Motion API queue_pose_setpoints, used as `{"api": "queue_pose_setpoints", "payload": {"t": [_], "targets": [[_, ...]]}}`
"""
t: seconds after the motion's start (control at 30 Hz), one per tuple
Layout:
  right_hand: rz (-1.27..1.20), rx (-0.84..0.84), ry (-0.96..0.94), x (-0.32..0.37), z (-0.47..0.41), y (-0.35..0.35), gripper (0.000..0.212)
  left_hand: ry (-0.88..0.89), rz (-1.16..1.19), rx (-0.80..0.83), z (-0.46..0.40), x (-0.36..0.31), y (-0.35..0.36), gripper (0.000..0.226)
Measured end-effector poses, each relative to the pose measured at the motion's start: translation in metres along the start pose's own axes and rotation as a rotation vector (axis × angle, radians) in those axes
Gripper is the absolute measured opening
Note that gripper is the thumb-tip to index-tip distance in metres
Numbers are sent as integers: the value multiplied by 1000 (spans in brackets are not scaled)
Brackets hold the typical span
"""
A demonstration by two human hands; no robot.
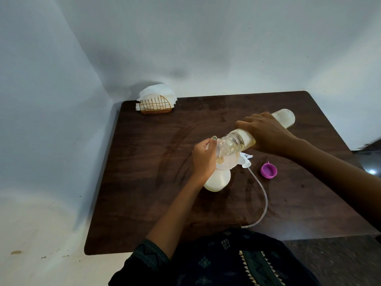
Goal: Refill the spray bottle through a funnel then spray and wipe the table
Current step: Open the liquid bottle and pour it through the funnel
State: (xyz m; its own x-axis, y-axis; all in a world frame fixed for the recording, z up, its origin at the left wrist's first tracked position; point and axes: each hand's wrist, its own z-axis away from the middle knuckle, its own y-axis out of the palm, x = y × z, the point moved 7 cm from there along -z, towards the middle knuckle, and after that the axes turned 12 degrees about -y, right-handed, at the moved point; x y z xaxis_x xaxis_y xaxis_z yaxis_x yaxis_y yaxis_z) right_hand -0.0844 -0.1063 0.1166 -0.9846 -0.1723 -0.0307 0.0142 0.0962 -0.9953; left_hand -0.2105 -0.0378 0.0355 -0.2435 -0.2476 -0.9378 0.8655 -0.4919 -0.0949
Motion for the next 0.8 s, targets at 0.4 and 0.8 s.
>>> {"api": "queue_pose_setpoints", "payload": {"t": [0.4, 0.8], "targets": [[18, -5, 3, -1, 0, 2, 47, 15, 19, 5, -1, 1, 0, 37], [-3, 20, 10, -1, -1, 1, 45, 23, 10, 2, -4, 2, -1, 41]]}}
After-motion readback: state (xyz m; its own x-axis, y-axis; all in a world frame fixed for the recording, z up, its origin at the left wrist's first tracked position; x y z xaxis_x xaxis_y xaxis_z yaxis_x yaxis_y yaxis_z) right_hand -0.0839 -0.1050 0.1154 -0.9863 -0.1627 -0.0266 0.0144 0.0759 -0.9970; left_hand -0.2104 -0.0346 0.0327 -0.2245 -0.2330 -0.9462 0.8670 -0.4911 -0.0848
